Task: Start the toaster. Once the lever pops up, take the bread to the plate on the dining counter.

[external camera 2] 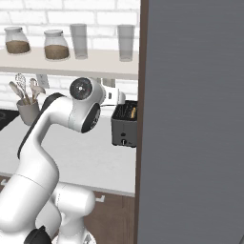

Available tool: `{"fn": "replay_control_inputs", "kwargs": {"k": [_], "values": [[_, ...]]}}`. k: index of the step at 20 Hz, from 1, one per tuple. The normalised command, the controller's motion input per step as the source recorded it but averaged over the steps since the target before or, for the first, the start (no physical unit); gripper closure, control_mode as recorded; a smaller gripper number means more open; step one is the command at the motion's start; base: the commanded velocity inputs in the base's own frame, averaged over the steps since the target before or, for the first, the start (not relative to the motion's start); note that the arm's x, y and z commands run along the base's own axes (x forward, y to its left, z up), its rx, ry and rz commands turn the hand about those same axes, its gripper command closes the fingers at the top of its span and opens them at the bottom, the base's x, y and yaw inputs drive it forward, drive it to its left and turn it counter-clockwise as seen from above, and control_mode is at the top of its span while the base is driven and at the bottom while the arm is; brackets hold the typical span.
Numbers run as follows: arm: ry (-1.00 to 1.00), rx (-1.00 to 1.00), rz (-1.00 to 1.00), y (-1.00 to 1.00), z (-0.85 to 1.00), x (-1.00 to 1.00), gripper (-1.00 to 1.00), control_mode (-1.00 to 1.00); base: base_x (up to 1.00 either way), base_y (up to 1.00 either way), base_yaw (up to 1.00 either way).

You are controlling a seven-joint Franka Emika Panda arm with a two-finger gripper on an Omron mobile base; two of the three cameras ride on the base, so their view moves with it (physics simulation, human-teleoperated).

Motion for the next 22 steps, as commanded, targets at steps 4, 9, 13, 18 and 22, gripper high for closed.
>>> {"fn": "replay_control_inputs", "kwargs": {"k": [4, 9, 13, 18, 22], "values": [[0.0, 0.0, 0.0, 0.0, 0.0, 0.0, -1.0, -1.0, 0.0, 0.0, 0.0], [0.0, 0.0, 0.0, 0.0, 0.0, 0.0, -1.0, -1.0, 0.0, 0.0, 0.0], [0.0, 0.0, 0.0, 0.0, 0.0, 0.0, -1.0, -1.0, 0.0, 0.0, 0.0], [0.0, 0.0, 0.0, 0.0, 0.0, 0.0, -1.0, -1.0, 0.0, 0.0, 0.0], [0.0, 0.0, 0.0, 0.0, 0.0, 0.0, -1.0, -1.0, 0.0, 0.0, 0.0]]}}
